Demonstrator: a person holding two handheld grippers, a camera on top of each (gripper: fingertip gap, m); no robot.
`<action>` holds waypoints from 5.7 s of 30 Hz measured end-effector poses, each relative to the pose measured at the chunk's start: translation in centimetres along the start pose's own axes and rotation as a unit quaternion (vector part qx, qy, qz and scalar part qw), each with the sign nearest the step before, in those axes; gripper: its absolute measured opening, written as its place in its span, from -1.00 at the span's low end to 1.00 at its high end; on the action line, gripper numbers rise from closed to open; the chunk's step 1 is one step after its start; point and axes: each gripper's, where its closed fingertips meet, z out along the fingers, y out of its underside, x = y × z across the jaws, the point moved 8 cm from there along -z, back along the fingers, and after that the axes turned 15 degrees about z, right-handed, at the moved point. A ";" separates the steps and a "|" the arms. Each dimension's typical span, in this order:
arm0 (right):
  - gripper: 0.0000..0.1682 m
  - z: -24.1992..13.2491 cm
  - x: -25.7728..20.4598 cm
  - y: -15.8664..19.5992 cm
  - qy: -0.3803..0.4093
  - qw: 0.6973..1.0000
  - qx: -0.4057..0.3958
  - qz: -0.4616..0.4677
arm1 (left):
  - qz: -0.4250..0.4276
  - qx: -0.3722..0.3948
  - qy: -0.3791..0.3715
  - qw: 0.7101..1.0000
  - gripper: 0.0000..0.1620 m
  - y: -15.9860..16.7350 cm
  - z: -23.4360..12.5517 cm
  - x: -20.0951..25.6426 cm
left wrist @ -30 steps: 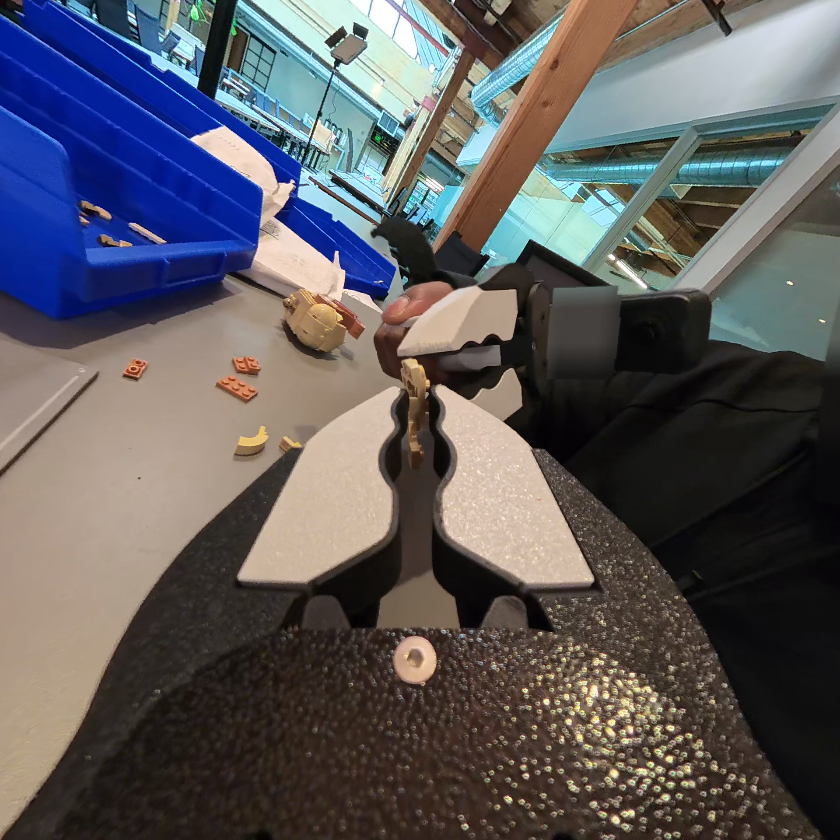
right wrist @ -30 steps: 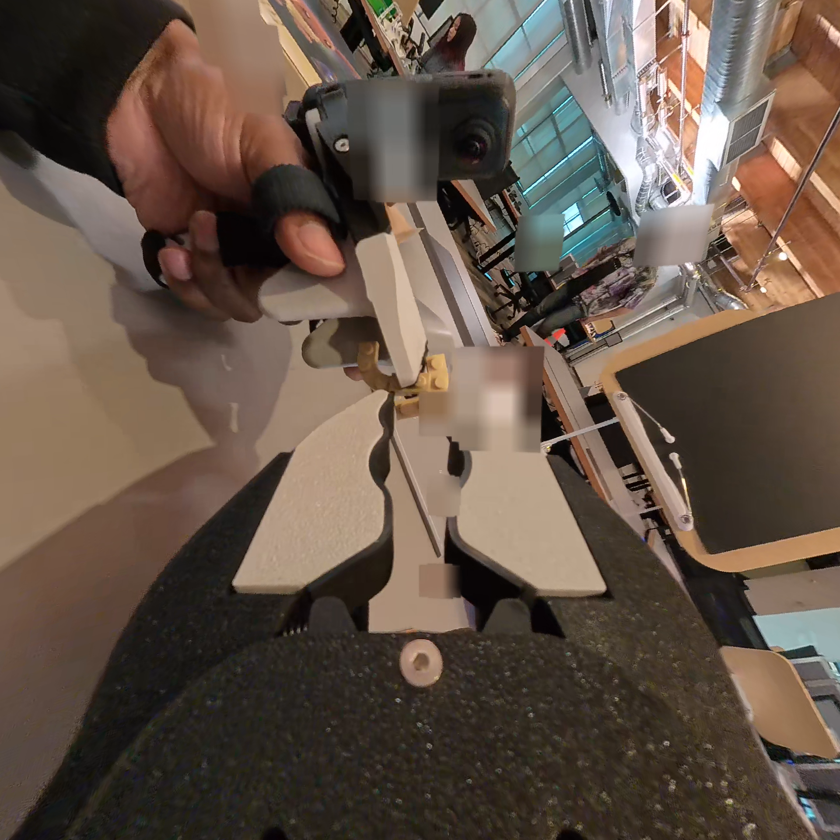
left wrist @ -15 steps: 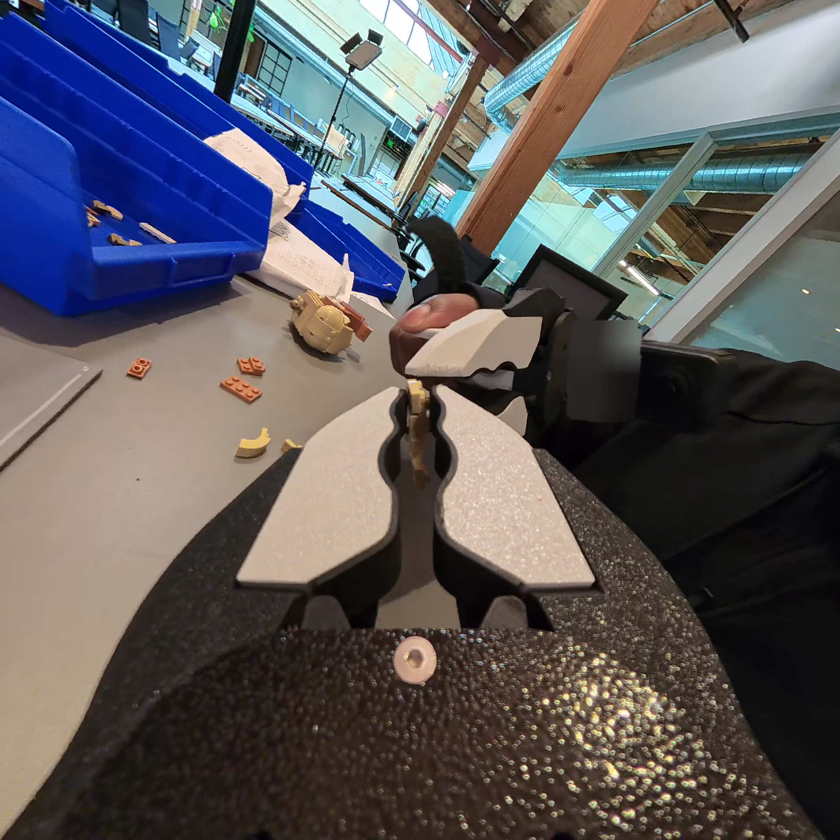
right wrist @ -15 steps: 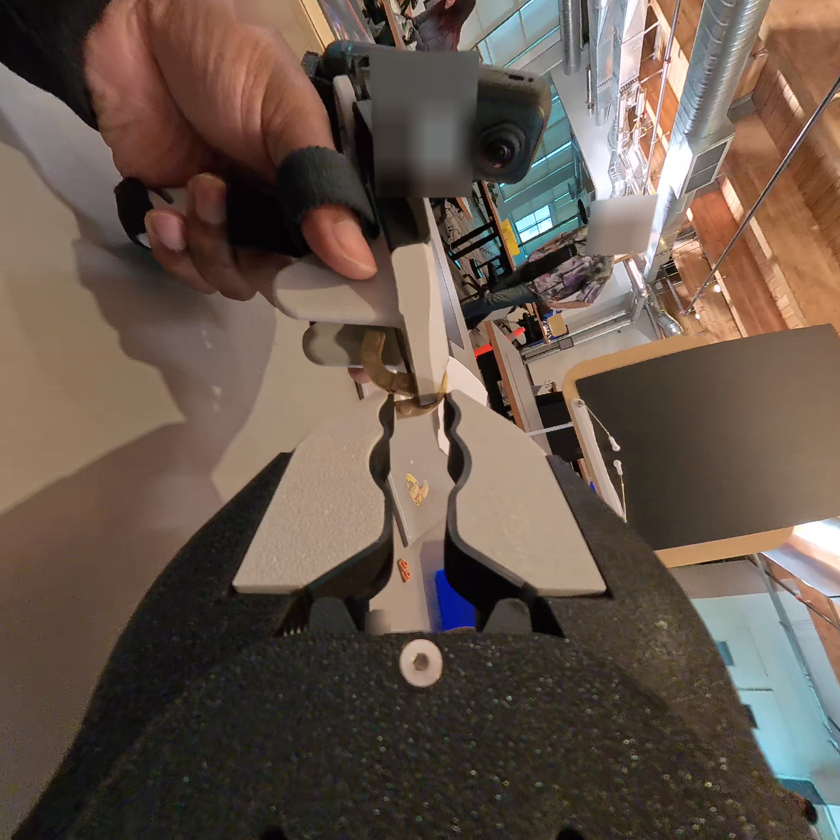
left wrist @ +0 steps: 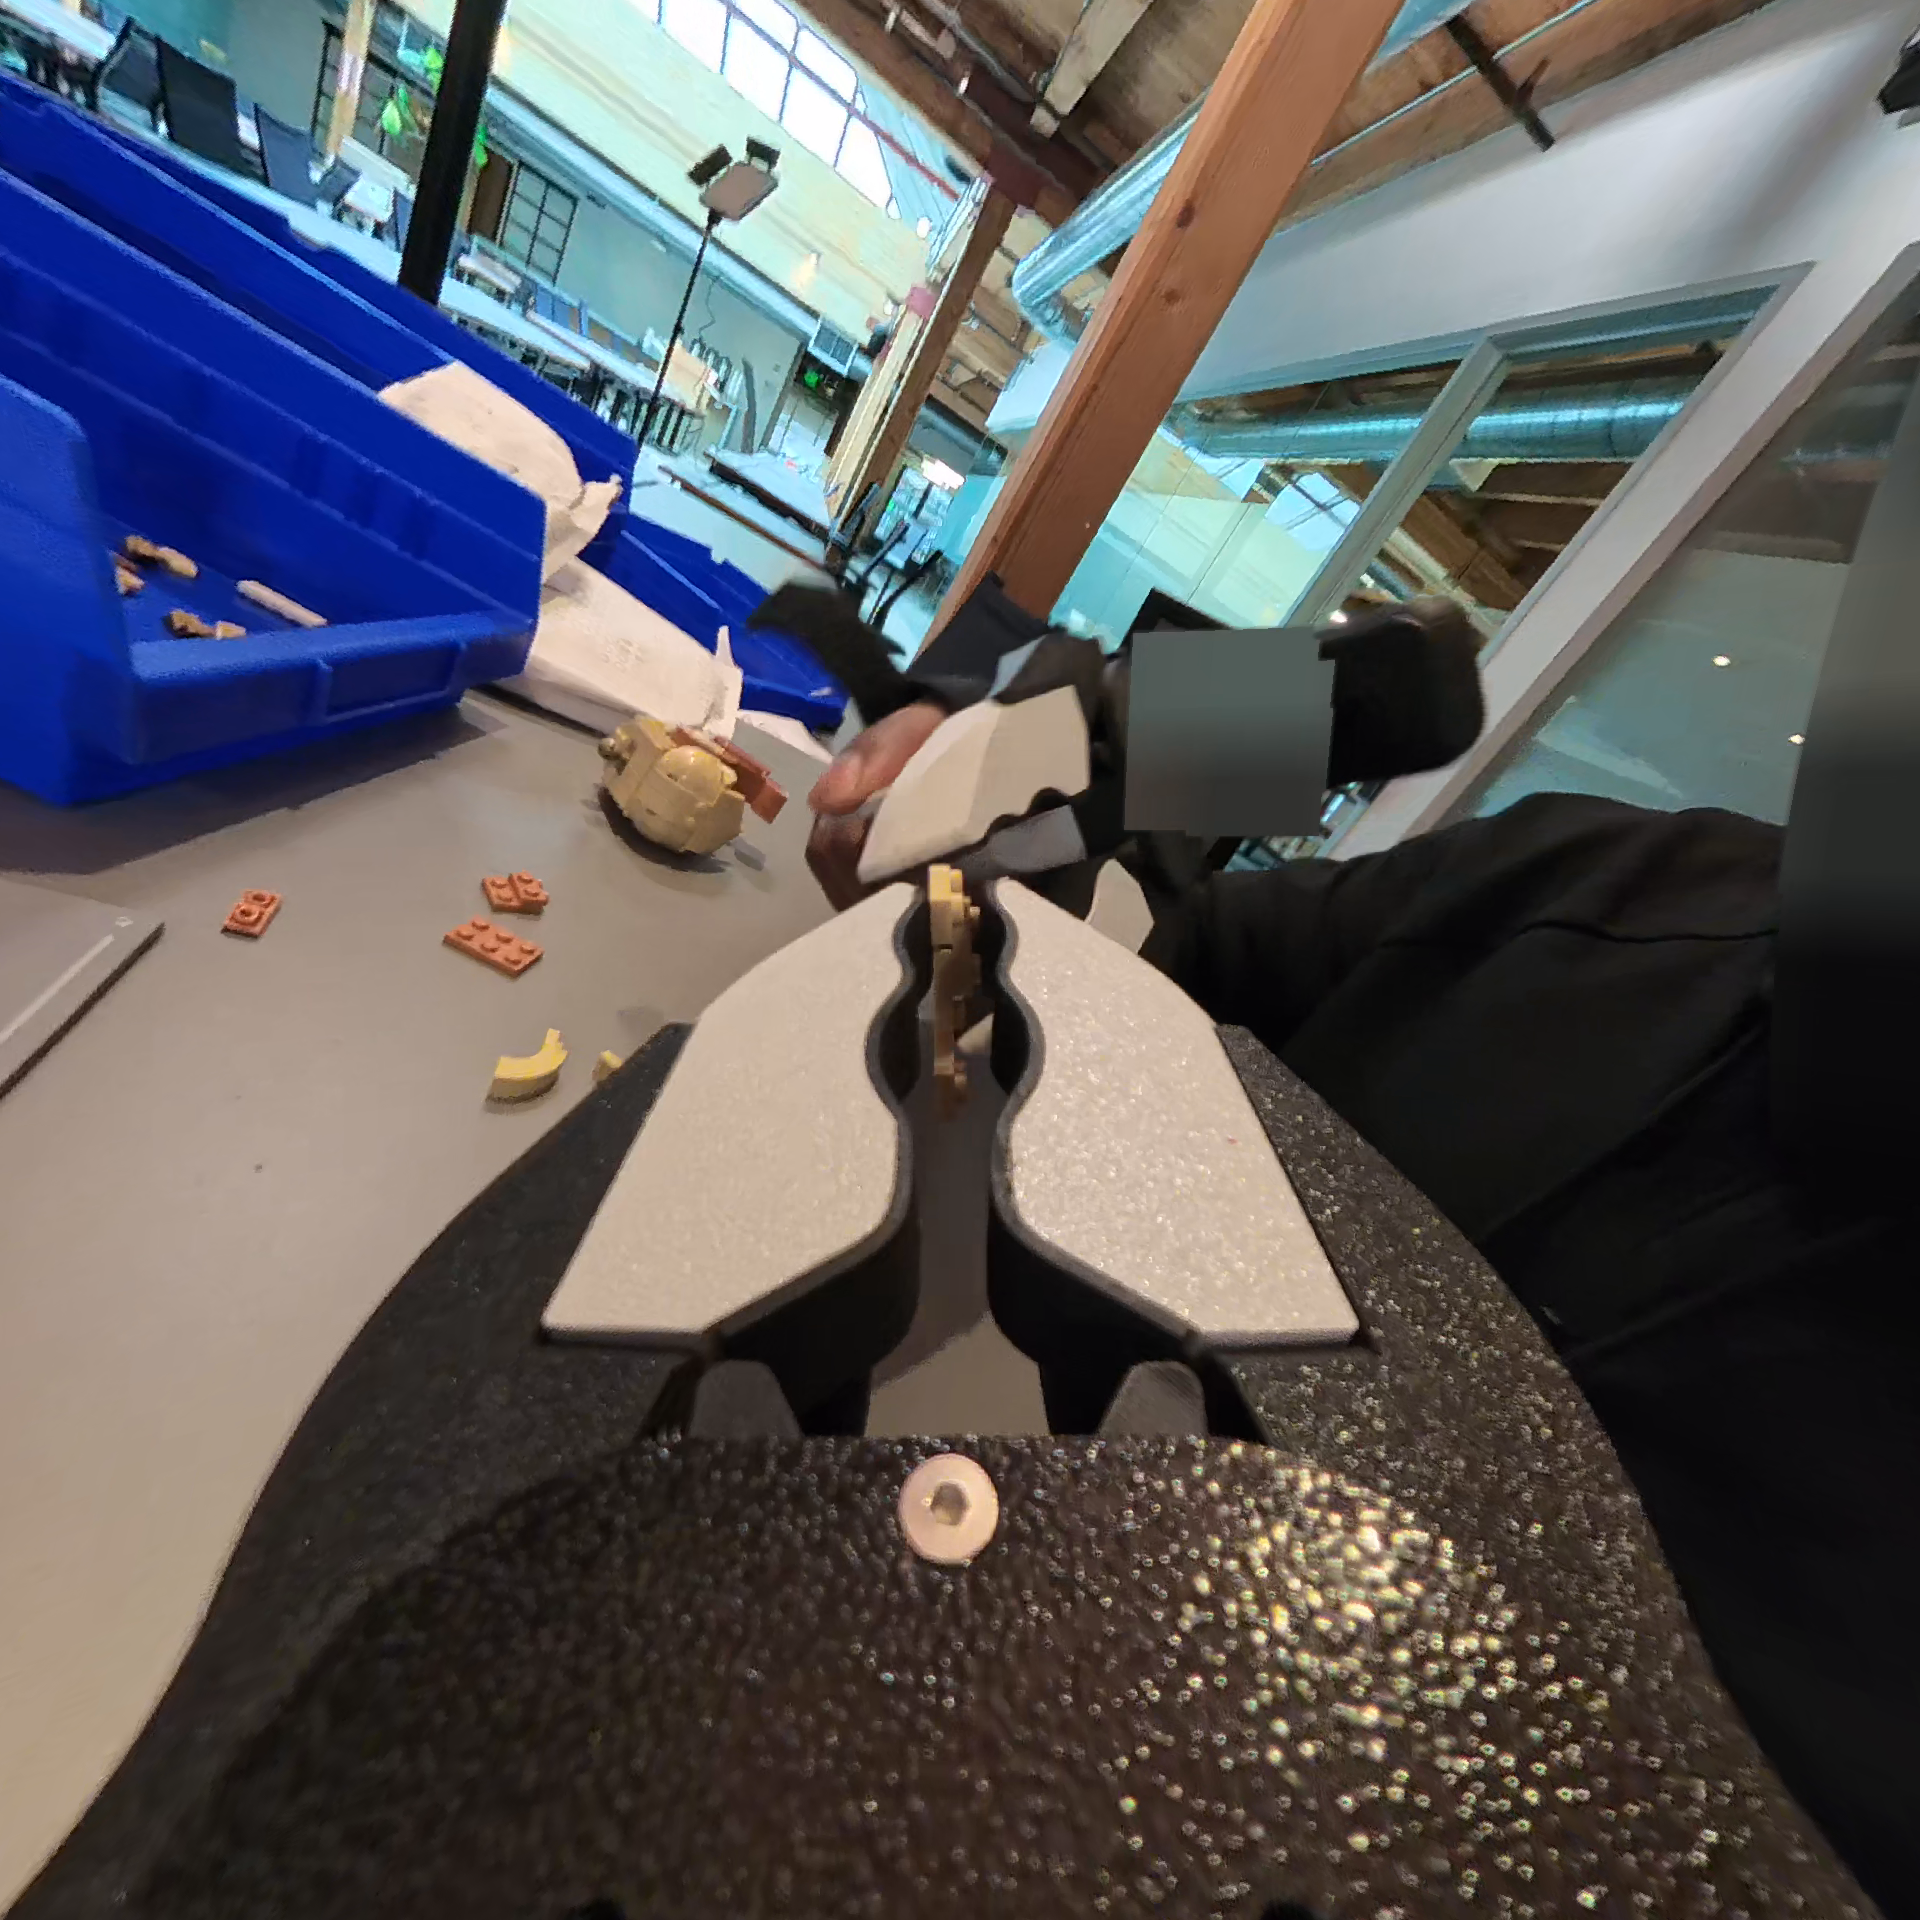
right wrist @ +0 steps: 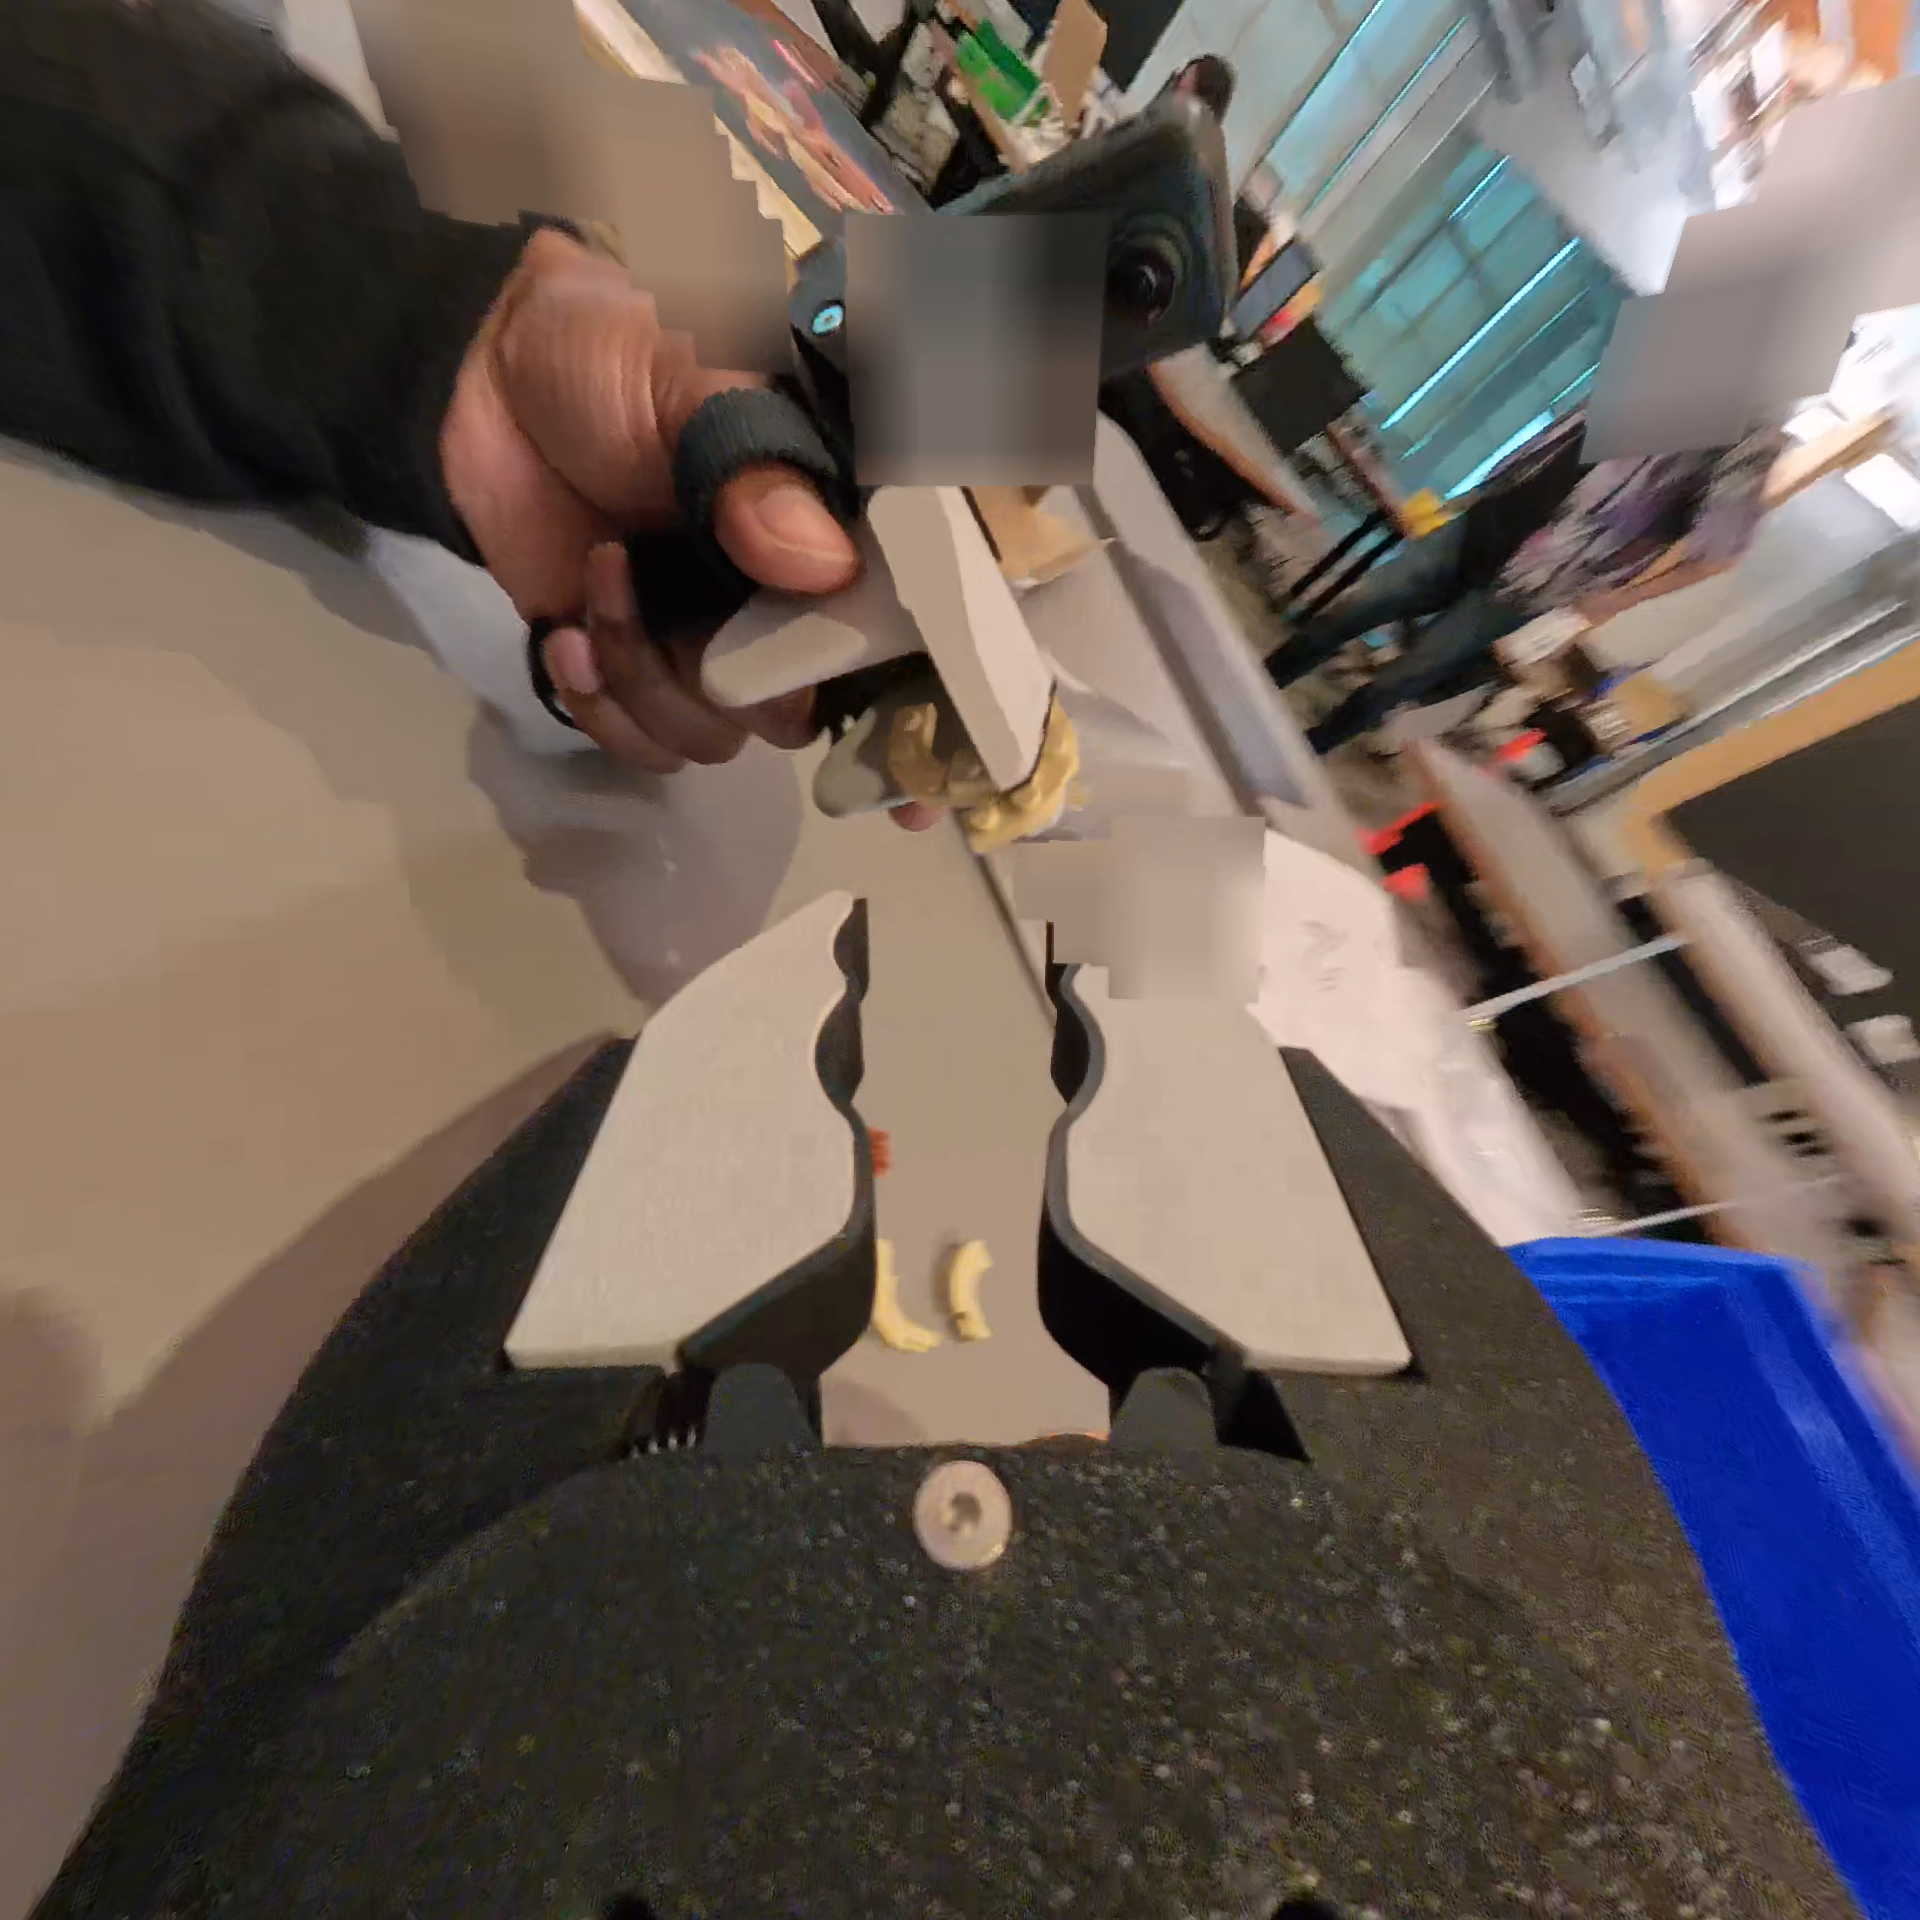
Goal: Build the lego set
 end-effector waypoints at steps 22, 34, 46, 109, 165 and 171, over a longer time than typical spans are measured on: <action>-0.79 -1.6 -0.4 -0.3 -0.164 0.888 0.102 0.417 | 0.060 0.084 0.004 0.995 -0.91 0.0 2.5 2.6; -0.84 -2.0 -0.3 0.1 -0.145 0.860 0.136 0.470 | 0.143 0.080 -0.025 0.986 -0.91 0.1 3.0 3.3; -0.91 -2.1 -0.5 0.4 -0.159 0.845 0.141 0.491 | 0.179 0.081 -0.038 0.980 -0.91 0.2 3.5 3.7; -0.94 -3.2 -1.3 1.9 -0.129 0.861 0.137 0.472 | 0.102 0.109 -0.008 0.989 -0.94 0.7 3.7 3.0; -0.94 -3.2 -1.7 2.4 -0.102 0.895 0.087 0.425 | 0.242 -0.034 -0.051 0.968 -0.94 1.0 3.6 3.7; -0.94 -3.0 -1.8 2.6 -0.101 0.898 0.076 0.420 | 0.217 -0.044 -0.033 0.975 -0.94 1.1 3.4 3.6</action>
